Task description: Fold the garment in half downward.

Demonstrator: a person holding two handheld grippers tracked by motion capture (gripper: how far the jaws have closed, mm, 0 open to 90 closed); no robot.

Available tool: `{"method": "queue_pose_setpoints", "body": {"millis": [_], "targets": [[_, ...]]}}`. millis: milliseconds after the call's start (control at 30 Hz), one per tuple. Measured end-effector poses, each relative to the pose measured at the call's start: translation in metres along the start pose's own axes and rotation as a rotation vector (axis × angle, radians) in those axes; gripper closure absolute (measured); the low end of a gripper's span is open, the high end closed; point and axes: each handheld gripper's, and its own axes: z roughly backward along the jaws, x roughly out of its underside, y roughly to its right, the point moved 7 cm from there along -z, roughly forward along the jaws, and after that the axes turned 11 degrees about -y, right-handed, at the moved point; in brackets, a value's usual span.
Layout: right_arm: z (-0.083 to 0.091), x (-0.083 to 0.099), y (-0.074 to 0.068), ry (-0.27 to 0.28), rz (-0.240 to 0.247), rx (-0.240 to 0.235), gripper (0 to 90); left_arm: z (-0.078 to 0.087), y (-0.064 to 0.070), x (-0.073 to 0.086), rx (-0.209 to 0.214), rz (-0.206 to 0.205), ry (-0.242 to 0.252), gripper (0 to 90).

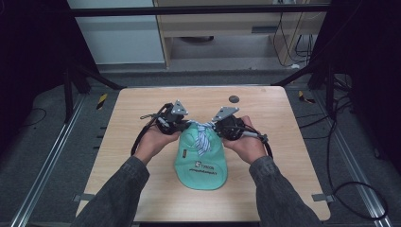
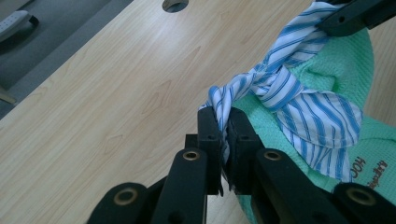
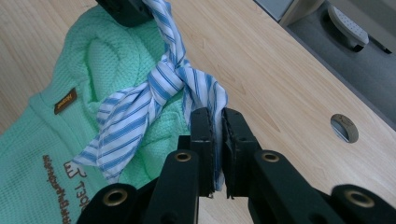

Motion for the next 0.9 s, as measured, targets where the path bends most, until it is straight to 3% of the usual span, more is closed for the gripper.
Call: {"method": "queue_pose_setpoints", "body": {"millis": [900], "targets": [[0.000,-0.007,-0.001,-0.021,0.032,-0.019,83.3,0.011,-0.007,-0.008,-0.013,0.001,0.013,86.0]]}}
